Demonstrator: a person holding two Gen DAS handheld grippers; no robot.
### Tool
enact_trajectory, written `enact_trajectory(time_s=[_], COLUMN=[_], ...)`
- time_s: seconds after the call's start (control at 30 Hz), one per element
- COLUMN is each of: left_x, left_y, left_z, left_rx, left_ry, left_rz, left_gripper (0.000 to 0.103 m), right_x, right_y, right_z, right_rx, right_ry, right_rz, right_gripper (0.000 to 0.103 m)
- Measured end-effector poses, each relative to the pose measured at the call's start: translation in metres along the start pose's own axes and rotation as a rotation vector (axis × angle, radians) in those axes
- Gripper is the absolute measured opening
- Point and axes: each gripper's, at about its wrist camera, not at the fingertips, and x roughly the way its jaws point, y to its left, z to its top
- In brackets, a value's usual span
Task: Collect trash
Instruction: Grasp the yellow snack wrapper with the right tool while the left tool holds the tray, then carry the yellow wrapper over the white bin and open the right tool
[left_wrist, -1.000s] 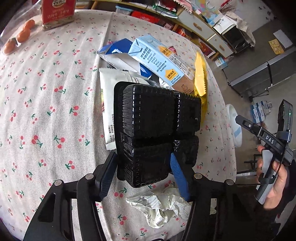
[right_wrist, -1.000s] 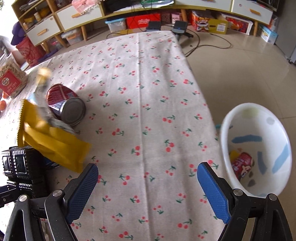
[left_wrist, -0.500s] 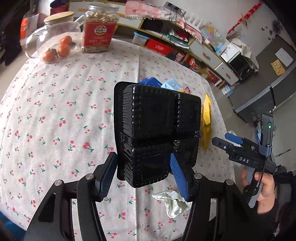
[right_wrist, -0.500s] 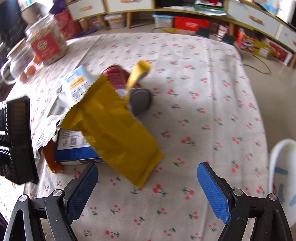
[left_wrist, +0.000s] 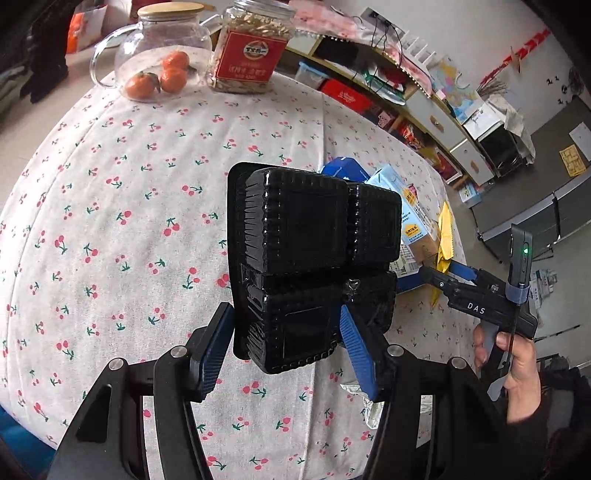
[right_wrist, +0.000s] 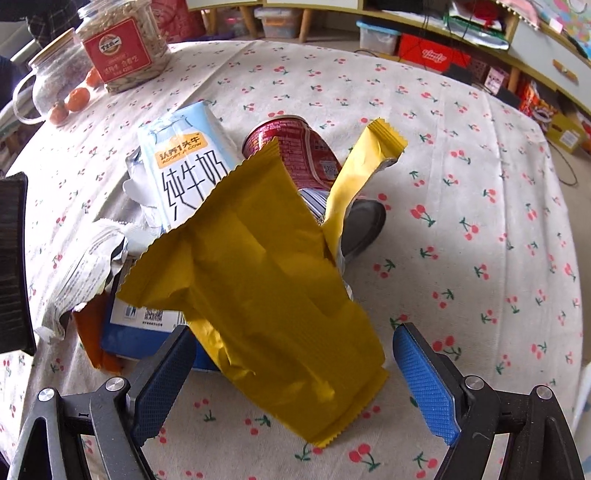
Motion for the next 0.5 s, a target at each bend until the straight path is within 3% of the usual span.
enact_trajectory(time_s=[0.1, 0.33, 0.5], left_x=[-0.002, -0.006, -0.006], left_y=[0.001, -0.002, -0.004], left_z=[0.000, -0.001, -0.002], left_rx=[-0.003, -0.005, -0.003], left_ry=[-0.004, -0.015, -0.022], left_rz=[-0.005, -0.008, -0.014], left_gripper=[0.062, 0.062, 0.062], right_x=[0.002, -0.001, -0.009], right_y=[-0.003, -0.003, -0.007], right_z=[0.002, 0.001, -0.005], right_rx=[0.021, 0.046, 0.077], right_ry=[-0.002, -0.002, 0.010], right_rz=[0.031, 0.096, 0.073], right_gripper=[0.082, 0.049, 0.046])
